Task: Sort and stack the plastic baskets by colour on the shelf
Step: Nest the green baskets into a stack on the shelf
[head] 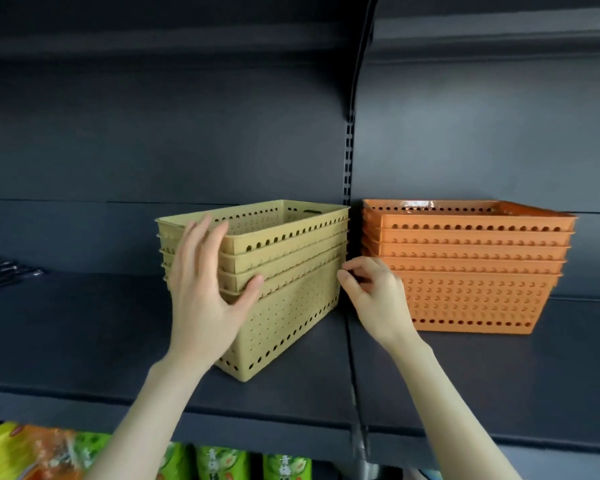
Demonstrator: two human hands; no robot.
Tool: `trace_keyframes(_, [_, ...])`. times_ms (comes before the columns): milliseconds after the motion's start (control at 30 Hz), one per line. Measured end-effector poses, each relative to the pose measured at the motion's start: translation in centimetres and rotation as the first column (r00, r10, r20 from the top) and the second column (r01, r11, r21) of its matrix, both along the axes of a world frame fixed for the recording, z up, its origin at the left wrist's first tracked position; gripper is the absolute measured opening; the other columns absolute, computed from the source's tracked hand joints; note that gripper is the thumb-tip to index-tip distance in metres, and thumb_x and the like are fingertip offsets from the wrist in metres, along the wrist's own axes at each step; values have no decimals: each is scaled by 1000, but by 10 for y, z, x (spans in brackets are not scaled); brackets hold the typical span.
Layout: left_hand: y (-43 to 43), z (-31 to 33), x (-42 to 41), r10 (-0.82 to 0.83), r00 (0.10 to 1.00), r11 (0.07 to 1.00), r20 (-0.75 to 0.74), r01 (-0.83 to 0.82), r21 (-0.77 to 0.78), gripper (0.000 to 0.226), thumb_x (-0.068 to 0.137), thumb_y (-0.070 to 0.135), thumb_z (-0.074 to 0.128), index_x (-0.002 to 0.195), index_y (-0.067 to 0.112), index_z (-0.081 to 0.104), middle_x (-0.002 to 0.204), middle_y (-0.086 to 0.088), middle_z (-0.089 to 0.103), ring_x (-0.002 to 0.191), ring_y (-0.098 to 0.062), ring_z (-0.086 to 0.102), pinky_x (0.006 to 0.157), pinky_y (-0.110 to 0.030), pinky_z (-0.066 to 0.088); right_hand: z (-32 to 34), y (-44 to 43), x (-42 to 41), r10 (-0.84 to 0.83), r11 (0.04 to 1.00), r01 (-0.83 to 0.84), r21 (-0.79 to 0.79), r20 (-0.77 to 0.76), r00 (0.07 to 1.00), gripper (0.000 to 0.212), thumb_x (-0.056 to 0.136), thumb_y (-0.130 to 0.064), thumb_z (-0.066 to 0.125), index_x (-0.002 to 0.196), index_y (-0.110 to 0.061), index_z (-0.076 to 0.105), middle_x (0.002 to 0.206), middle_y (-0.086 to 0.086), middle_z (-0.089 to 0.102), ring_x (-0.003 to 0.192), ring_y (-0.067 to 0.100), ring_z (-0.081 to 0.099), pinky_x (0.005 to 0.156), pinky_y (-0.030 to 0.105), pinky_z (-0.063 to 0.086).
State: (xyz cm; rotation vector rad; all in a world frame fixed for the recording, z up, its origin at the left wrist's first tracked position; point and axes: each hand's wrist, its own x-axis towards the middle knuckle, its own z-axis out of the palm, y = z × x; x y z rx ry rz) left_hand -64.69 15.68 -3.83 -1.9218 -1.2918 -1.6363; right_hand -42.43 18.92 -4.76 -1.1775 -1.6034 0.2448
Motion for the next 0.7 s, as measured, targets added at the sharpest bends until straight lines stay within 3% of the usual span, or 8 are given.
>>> trace_keyframes(100, [7, -2, -53, -154, 982, 983, 113, 164, -86, 78, 81, 30, 67, 146, 22, 24, 153, 6, 22, 141, -4, 17, 113, -23, 18, -10, 13, -33, -36, 999, 34, -21, -73, 997, 29, 90, -31, 58, 113, -13, 62, 133, 1, 46, 124, 16, 45, 103, 40, 41])
trace_keyframes(200, [23, -11, -96, -211, 936, 953, 282, 261, -153, 77, 83, 33, 61, 147, 33, 19, 151, 13, 28, 137, 0, 26, 113, -31, 26, -14, 23, -56, -78, 996, 71, -59, -125, 989, 38, 89, -35, 59, 122, -16, 53, 145, 2, 37, 134, 14, 32, 106, 35, 35])
trace_keyframes(300, [40, -23, -123, -203, 900, 936, 385, 294, -193, 66, 90, 34, 53, 146, 36, 20, 146, 12, 39, 132, -1, 37, 110, -36, 33, -13, 30, -76, -40, 992, 11, -122, -241, 970, 38, 88, -34, 61, 119, -20, 44, 118, -11, 52, 113, 10, 46, 90, 23, 38])
trace_keyframes(367, [48, -27, -126, -189, 879, 923, 438, 312, -226, 58, 94, 34, 47, 146, 36, 21, 142, 13, 43, 128, -2, 42, 107, -33, 36, -14, 33, -85, -12, 987, -37, -155, -304, 953, 42, 87, -34, 63, 119, -21, 39, 104, -22, 50, 105, 11, 51, 85, 23, 42])
trace_keyframes(533, [60, -28, -126, -176, 795, 879, 581, 393, -271, 49, 99, 41, 31, 145, 41, 14, 135, 18, 46, 117, -1, 47, 95, -25, 34, -20, 38, -98, -57, 990, 21, -139, -264, 963, 73, 80, -48, 66, 137, -20, 30, 126, -10, 45, 111, 15, 51, 94, 37, 46])
trace_keyframes(600, [62, -29, -127, -172, 755, 866, 633, 422, -267, 49, 99, 42, 31, 145, 40, 15, 128, 21, 49, 111, 3, 49, 94, -26, 33, -18, 39, -99, -56, 989, 27, -143, -207, 977, 69, 79, -52, 64, 135, -22, 38, 125, -8, 41, 103, 10, 51, 93, 34, 45])
trace_keyframes(700, [64, -30, -129, -159, 716, 846, 680, 453, -280, 45, 97, 45, 34, 141, 41, 21, 115, 30, 49, 104, 8, 49, 92, -28, 34, -13, 34, -99, -24, 981, -14, -194, -192, 981, 50, 77, -57, 62, 113, -26, 49, 117, -5, 40, 99, 6, 50, 93, 32, 45])
